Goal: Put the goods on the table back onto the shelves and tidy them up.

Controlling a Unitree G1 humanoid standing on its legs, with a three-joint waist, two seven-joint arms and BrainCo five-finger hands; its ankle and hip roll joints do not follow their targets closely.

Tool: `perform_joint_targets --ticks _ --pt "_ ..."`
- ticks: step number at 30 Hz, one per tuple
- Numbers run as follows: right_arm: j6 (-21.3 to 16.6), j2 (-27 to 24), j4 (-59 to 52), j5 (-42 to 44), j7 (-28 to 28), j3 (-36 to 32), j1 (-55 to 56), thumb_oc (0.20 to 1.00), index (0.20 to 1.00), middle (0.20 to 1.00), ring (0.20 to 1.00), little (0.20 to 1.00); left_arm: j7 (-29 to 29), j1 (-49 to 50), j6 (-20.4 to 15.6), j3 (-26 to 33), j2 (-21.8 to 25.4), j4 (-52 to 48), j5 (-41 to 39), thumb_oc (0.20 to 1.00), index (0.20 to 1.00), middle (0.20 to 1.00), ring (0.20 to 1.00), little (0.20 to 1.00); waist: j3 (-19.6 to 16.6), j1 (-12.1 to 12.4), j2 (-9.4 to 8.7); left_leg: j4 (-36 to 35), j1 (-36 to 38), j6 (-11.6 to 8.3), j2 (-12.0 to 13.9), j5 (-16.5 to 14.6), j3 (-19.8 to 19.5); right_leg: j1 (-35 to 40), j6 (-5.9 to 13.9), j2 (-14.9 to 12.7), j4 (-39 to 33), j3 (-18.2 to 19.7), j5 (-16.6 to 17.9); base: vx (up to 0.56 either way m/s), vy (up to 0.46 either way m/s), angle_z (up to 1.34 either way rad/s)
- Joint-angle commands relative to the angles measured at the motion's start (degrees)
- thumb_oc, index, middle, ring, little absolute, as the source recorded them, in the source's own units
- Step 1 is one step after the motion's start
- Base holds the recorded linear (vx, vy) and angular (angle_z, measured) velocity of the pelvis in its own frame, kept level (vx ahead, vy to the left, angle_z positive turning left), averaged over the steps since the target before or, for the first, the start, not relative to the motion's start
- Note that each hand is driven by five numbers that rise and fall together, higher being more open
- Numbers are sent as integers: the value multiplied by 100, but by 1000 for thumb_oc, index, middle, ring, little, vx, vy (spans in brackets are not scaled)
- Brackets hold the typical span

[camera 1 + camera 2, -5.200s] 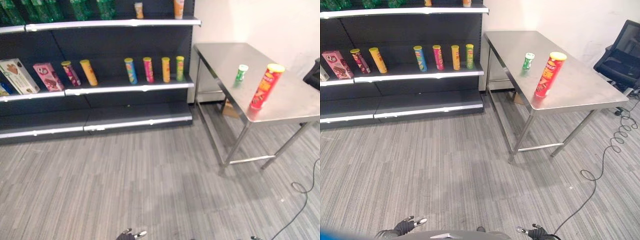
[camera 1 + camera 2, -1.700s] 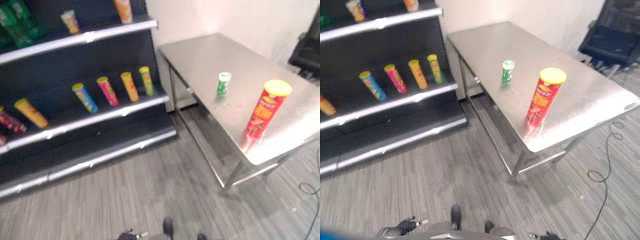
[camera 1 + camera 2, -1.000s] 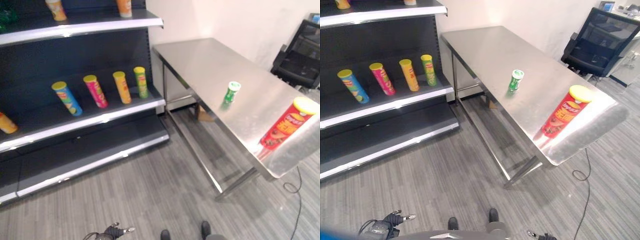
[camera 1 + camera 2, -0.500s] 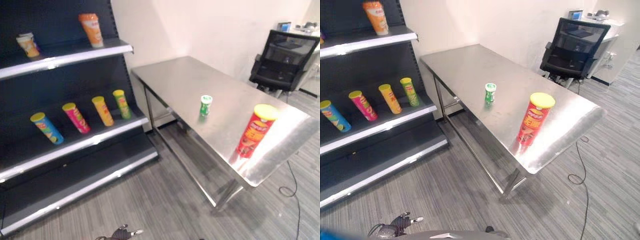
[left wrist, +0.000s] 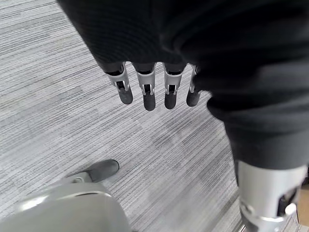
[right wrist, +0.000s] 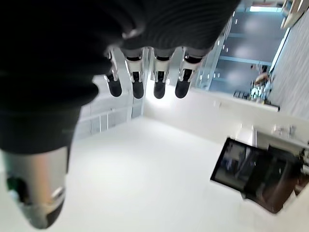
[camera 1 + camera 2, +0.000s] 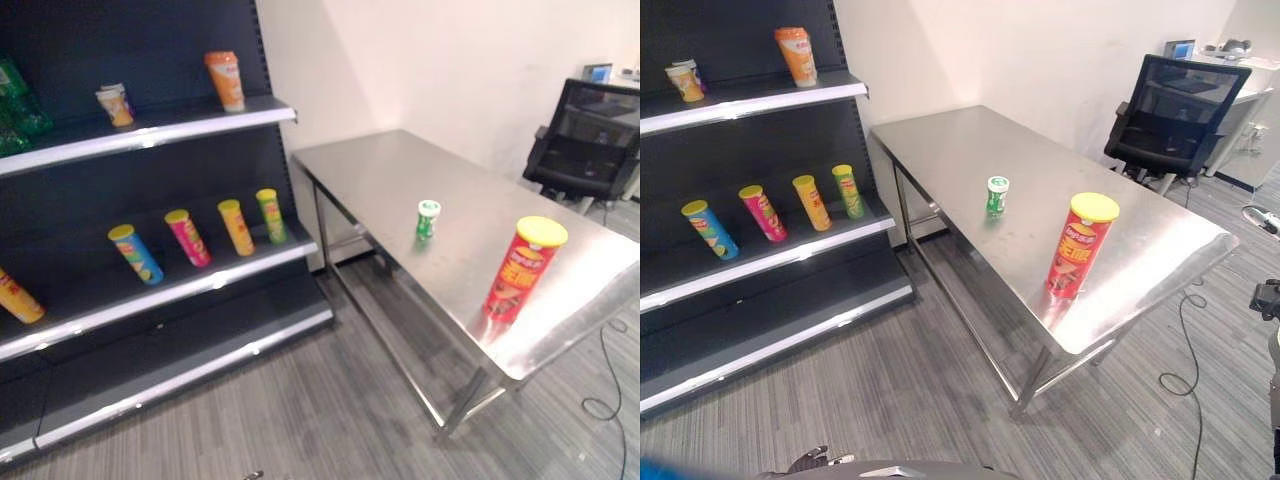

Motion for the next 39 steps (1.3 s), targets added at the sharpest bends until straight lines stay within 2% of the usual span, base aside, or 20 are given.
perform_joint_targets --ticks 1,2,3,8,12,15,18,25,39 --pt "-260 -419 -54 97 201 43 -580 1000 1000 1000 1000 1000 -64 -449 -152 -36 194 173 88 1000 1000 1000 1000 1000 298 157 -51 71 108 -221 137 -366 98 302 218 -47 96 -3 -799 -6 -15 8" --pt "-264 -407 -79 195 263 91 -611 1000 1000 1000 1000 1000 -66 -436 -157 -43 193 196 86 1000 1000 1000 1000 1000 294 163 -50 71 138 -227 143 -413 83 338 220 -43 96 -23 -845 -22 -29 20" --pt "-143 -482 36 157 480 437 -718 1000 1000 1000 1000 1000 -103 -393 -154 -70 195 198 69 1000 1000 1000 1000 1000 291 240 -78 71 138 -240 151 -400 61 369 213 -45 96 -86 -851 11 -22 20" --pt "-72 -537 39 76 611 793 -918 1000 1000 1000 1000 1000 -103 -361 -170 -88 218 146 54 1000 1000 1000 1000 1000 305 286 -90 71 137 -245 158 -381 26 392 202 -45 96 -125 -856 -11 -9 10" --pt "90 -777 145 -311 786 1235 -1088 1000 1000 1000 1000 1000 -128 -357 -192 -91 251 60 41 1000 1000 1000 1000 1000 323 337 -101 71 138 -251 162 -363 1 414 199 -50 96 -166 -853 -3 -1 2" --pt "106 -775 448 -169 822 1484 -1288 1000 1000 1000 1000 1000 -98 -358 -204 -136 285 76 0 1000 1000 1000 1000 1000 343 374 -112 71 132 -255 160 -348 -29 422 196 -52 96 -190 -850 0 0 0" --pt "148 -832 516 -260 849 1598 -1338 1000 1000 1000 1000 1000 -98 -348 -205 -139 286 72 2 1000 1000 1000 1000 1000 347 374 -117 71 131 -255 161 -345 -42 423 194 -55 96 -201 -849 0 0 0" --pt "245 -1147 473 -266 1326 2079 -1368 1000 1000 1000 1000 1000 -176 -300 -228 -187 272 68 47 1000 1000 1000 1000 1000 365 403 -162 71 99 -273 173 -308 -72 421 201 -67 97 -261 -838 0 0 0" --pt "279 -1183 465 -253 1622 2651 -1606 1000 1000 1000 1000 1000 -198 -299 -247 -199 323 38 66 1000 1000 1000 1000 1000 385 444 -163 71 90 -291 186 -289 -81 428 198 -84 96 -305 -845 1 -3 2"
